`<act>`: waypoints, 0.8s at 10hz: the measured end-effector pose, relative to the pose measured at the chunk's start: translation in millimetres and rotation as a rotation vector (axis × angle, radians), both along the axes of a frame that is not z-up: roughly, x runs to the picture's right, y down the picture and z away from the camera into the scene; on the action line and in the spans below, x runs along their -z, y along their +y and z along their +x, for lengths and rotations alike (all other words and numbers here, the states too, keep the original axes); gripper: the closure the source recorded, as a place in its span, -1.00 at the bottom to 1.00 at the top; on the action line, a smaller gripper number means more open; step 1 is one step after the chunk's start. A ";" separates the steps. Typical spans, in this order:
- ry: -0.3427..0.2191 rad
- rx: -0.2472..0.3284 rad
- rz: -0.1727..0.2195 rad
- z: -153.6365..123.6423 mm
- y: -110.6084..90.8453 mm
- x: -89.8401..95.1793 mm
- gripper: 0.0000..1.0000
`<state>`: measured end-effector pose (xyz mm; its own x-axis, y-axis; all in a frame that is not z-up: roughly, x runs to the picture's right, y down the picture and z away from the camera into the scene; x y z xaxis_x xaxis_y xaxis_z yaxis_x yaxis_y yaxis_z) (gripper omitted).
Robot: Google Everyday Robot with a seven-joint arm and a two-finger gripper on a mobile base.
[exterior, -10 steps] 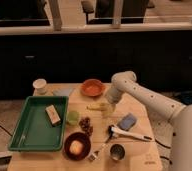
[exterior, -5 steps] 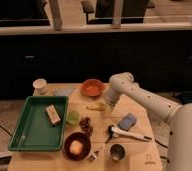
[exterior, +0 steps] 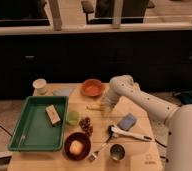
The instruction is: Place banana in table surface
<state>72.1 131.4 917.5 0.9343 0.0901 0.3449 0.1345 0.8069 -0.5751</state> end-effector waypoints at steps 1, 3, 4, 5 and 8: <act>-0.002 0.000 -0.003 0.0 0.2 -0.6 0.37; -0.002 0.003 -0.006 1.6 0.0 -0.3 0.77; -0.001 0.004 -0.007 2.7 -0.4 0.2 0.94; 0.000 0.006 -0.008 3.5 -0.9 0.5 1.00; 0.002 0.010 -0.010 7.1 -2.9 1.3 1.00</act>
<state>79.2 128.6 916.1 0.9359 0.0840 0.3420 0.1414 0.7997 -0.5835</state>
